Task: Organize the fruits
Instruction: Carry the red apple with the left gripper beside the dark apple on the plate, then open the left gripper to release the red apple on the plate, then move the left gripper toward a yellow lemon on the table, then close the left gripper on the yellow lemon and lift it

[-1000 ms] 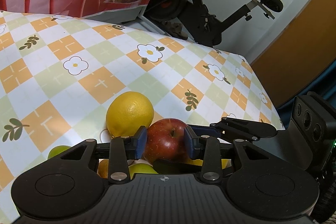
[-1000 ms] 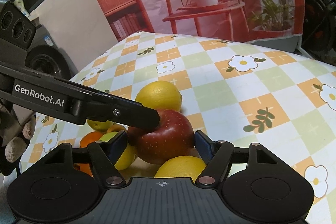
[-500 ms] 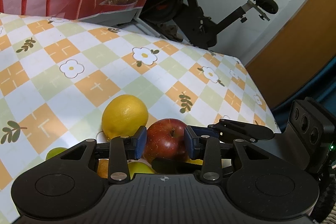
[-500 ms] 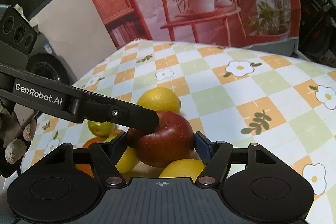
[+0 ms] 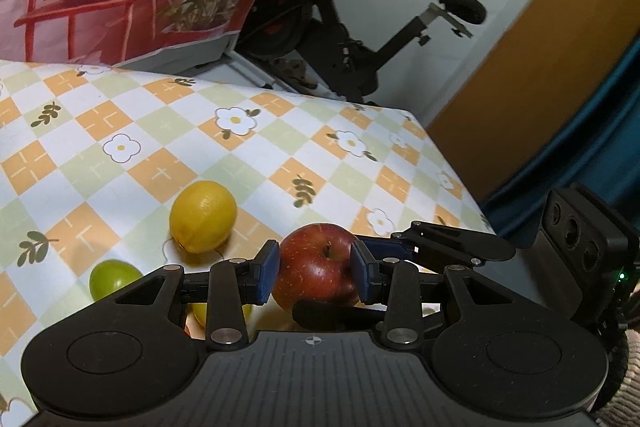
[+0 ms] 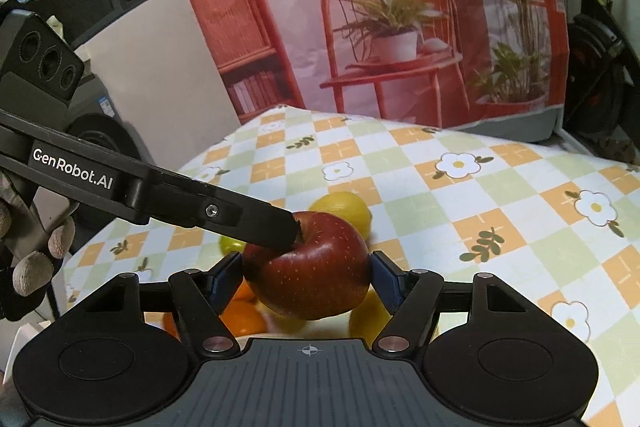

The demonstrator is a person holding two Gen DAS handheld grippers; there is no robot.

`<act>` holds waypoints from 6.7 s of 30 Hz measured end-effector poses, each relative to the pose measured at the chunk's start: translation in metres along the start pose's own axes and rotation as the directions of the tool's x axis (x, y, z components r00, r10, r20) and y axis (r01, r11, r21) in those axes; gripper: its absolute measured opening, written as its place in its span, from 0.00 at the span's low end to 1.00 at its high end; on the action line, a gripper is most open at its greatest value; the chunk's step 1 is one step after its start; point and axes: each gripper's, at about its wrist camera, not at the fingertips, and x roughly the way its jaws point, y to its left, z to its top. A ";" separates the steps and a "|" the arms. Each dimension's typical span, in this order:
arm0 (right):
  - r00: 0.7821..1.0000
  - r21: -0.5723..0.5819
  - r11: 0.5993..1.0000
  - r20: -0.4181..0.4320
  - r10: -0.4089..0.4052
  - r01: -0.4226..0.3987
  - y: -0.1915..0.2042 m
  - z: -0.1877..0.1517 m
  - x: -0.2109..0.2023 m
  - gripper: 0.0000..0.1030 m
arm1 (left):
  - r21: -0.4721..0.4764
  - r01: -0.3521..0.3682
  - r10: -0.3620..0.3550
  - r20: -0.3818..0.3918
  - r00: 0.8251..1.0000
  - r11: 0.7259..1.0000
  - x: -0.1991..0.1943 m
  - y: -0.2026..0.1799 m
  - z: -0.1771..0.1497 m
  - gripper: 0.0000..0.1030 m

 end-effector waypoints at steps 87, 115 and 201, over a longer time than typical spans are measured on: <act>0.992 -0.132 0.983 -0.010 -0.129 0.126 0.028 -0.067 -0.102 0.71 | 0.144 -0.078 0.073 0.043 0.996 0.987 -0.027 -0.057 -0.040 0.40; 0.979 0.034 0.980 -0.048 -0.197 0.198 -0.029 -0.008 -0.022 0.60 | 0.069 -0.353 0.333 0.203 0.921 0.933 -0.024 0.008 0.006 0.40; 0.986 0.019 0.996 -0.142 -0.082 0.086 -0.077 -0.033 0.007 0.52 | 0.003 -0.020 0.020 -0.091 0.996 1.000 0.091 -0.005 0.007 0.36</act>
